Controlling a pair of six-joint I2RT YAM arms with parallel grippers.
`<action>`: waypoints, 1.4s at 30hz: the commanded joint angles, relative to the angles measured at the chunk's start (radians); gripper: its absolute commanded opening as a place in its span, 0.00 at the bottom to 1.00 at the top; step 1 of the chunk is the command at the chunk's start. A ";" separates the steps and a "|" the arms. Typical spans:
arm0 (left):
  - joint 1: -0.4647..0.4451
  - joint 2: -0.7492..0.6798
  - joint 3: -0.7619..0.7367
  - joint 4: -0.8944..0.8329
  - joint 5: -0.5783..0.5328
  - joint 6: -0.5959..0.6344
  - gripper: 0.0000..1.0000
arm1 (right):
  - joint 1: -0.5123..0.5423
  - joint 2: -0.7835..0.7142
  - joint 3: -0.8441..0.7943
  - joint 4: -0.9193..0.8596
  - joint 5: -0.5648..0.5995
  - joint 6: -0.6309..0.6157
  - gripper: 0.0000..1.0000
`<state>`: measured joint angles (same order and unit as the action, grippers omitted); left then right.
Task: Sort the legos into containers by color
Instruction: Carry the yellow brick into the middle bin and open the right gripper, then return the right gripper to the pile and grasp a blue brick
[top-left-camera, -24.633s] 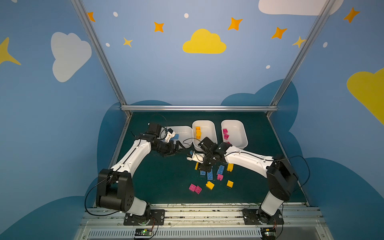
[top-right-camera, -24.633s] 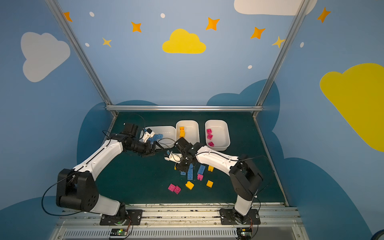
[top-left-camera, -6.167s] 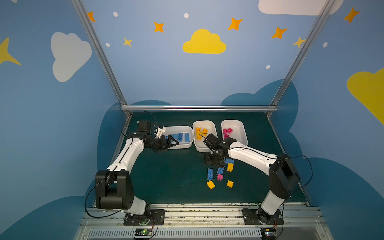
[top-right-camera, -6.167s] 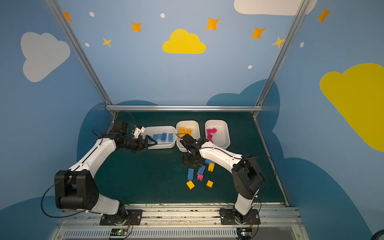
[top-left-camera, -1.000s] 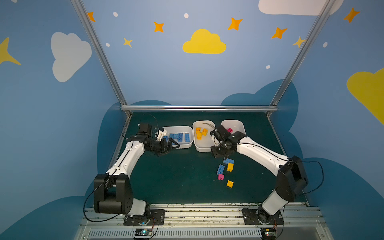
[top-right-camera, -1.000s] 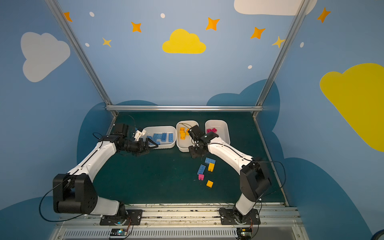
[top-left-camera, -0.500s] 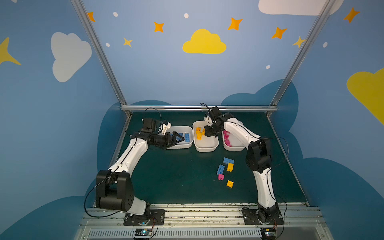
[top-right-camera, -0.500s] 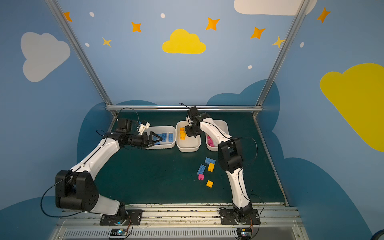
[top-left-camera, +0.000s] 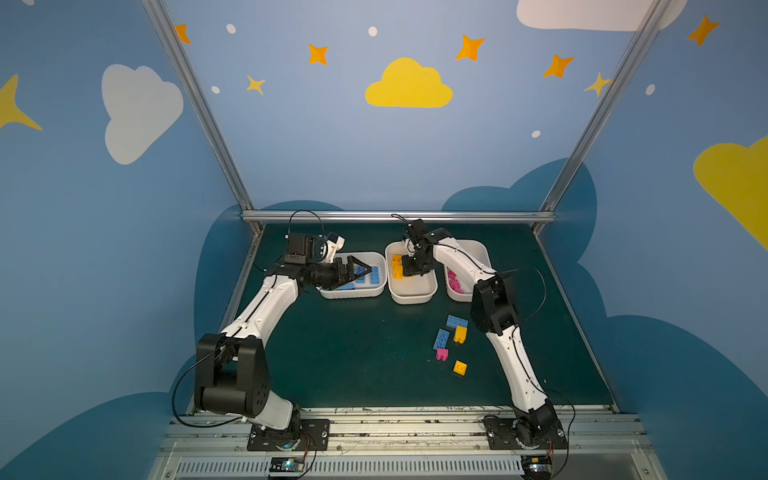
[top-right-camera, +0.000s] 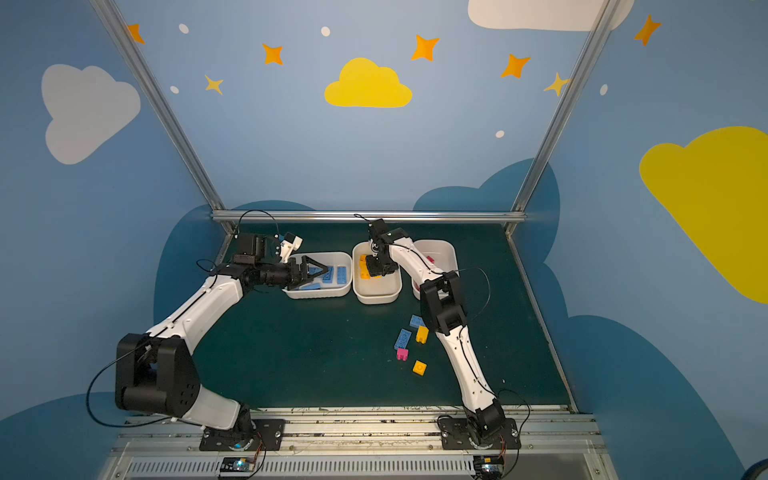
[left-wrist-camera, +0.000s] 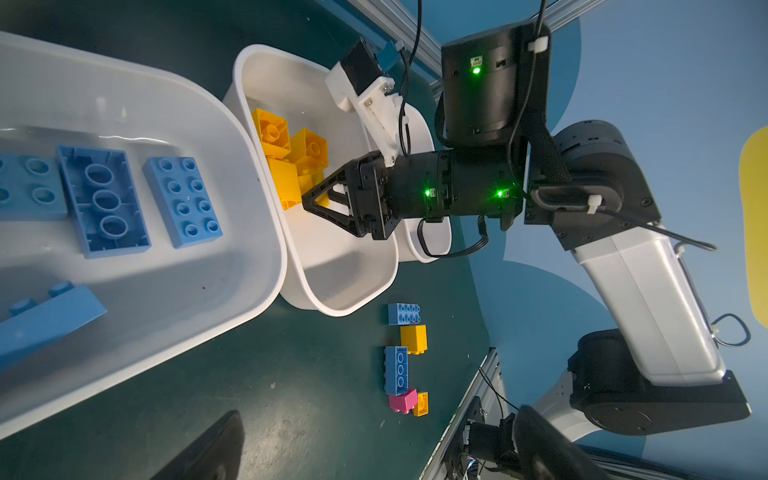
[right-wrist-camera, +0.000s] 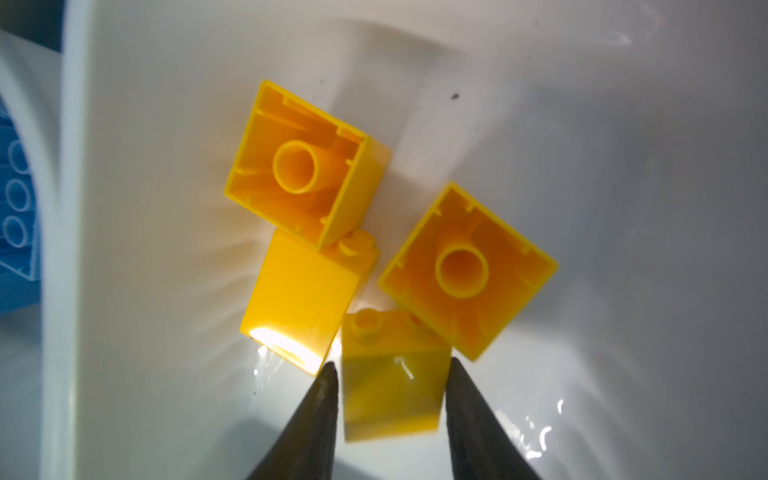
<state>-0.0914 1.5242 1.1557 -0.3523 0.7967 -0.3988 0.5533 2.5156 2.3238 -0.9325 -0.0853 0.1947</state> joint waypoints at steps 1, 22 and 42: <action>-0.001 0.011 0.003 0.027 0.026 -0.005 0.99 | -0.003 0.005 0.033 -0.025 0.012 -0.015 0.54; -0.003 -0.022 -0.035 -0.036 0.030 0.036 0.99 | 0.055 -0.851 -0.906 0.090 -0.046 0.397 0.65; -0.008 -0.035 -0.070 -0.050 0.014 0.055 0.99 | 0.127 -0.859 -1.253 0.242 0.039 0.643 0.72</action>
<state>-0.0948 1.5124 1.1011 -0.3817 0.8112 -0.3649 0.6724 1.6157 1.0870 -0.7322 -0.0536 0.8150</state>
